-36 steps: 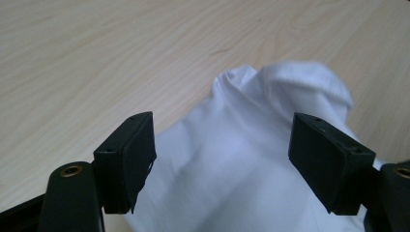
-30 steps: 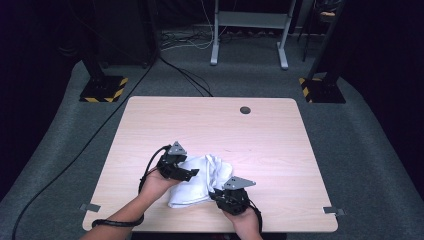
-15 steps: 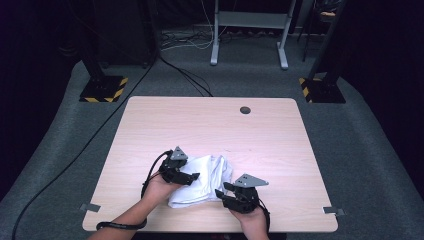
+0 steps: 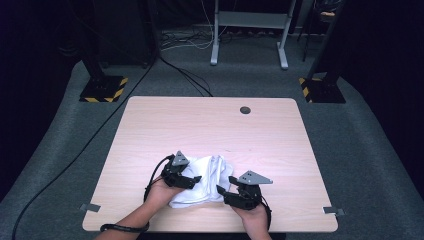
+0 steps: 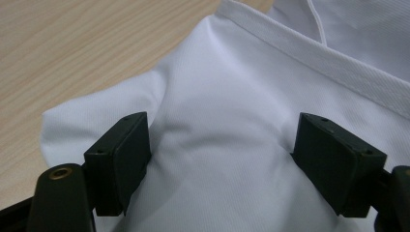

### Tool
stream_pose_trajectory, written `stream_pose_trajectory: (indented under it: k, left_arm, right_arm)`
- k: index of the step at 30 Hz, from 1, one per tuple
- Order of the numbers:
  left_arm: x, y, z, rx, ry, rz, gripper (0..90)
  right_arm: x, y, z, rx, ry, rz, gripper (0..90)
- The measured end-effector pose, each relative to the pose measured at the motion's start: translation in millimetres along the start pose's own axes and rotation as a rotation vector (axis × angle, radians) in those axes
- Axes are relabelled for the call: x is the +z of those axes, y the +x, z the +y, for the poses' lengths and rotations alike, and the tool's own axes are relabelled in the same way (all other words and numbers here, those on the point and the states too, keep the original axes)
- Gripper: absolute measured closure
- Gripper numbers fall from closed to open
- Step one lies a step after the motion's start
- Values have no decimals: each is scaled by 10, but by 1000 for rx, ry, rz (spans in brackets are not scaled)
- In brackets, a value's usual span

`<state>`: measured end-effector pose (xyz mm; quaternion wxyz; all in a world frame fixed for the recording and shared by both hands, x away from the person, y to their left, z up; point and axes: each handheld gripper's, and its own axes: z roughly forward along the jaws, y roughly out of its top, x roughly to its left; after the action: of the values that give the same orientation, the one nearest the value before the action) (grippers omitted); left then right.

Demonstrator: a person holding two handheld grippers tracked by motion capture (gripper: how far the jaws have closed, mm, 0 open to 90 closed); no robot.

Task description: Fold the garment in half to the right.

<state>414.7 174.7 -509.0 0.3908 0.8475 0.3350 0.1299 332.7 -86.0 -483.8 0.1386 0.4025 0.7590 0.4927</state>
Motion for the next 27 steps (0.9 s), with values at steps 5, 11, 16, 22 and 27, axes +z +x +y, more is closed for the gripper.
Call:
stream_pose_trajectory:
  k: [5,11,16,22,27]
  left_arm:
    - [-6,-4,-14,-8,-12,3,204]
    - [2,-24,6,-7,1,11,186]
    - [9,-32,1,-6,-2,15,179]
    - [10,-33,-5,-10,-7,14,178]
    - [11,-29,-5,-7,-7,14,177]
  right_arm:
    - [52,39,1,-23,10,16,381]
    - [117,54,58,-27,7,26,335]
    - [170,87,95,-42,10,44,316]
    - [222,171,130,-80,15,70,308]
    - [276,265,157,-135,25,80,299]
